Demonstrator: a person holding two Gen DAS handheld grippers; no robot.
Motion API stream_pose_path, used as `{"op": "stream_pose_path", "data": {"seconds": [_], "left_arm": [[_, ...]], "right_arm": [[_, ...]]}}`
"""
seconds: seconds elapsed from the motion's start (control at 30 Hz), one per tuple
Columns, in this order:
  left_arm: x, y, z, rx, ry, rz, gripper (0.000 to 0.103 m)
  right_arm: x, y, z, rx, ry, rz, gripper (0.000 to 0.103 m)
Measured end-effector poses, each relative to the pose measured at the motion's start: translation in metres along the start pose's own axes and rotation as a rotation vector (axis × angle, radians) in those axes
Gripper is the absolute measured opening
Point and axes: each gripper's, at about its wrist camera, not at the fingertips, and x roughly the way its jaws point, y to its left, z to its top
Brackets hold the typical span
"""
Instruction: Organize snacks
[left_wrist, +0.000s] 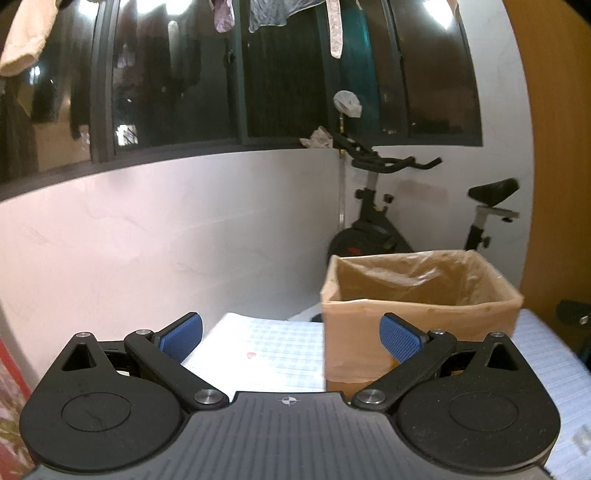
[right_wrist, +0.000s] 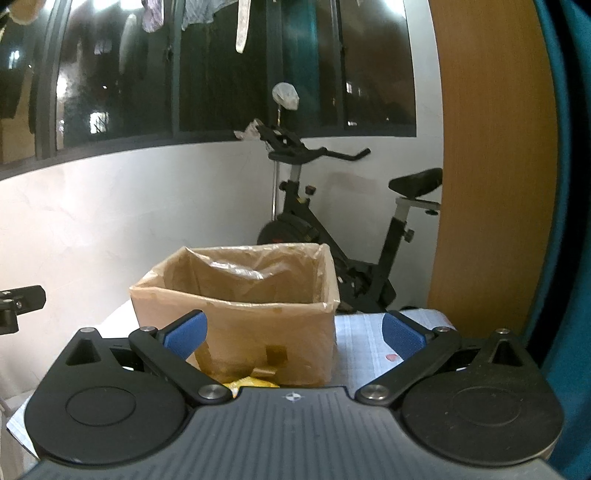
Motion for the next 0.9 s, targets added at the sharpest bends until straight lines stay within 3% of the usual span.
{"op": "stream_pose_path", "data": {"seconds": [0.17, 0.33, 0.7, 0.9], "left_arm": [[0.009, 0.002, -0.005, 0.024, 0.012, 0.032, 0.103], [0.02, 0.002, -0.015, 0.046, 0.03, 0.049, 0.103], [0.052, -0.003, -0.064, 0.078, 0.148, -0.017, 0.102], [0.062, -0.006, -0.095, 0.05, 0.224, -0.119, 0.099]], "right_arm": [[0.008, -0.009, -0.011, 0.043, -0.009, 0.055, 0.103], [0.021, -0.009, -0.022, 0.027, 0.006, 0.012, 0.103], [0.056, -0.013, -0.077, 0.04, 0.083, 0.03, 0.102], [0.072, -0.009, -0.108, 0.05, 0.16, 0.079, 0.1]]}}
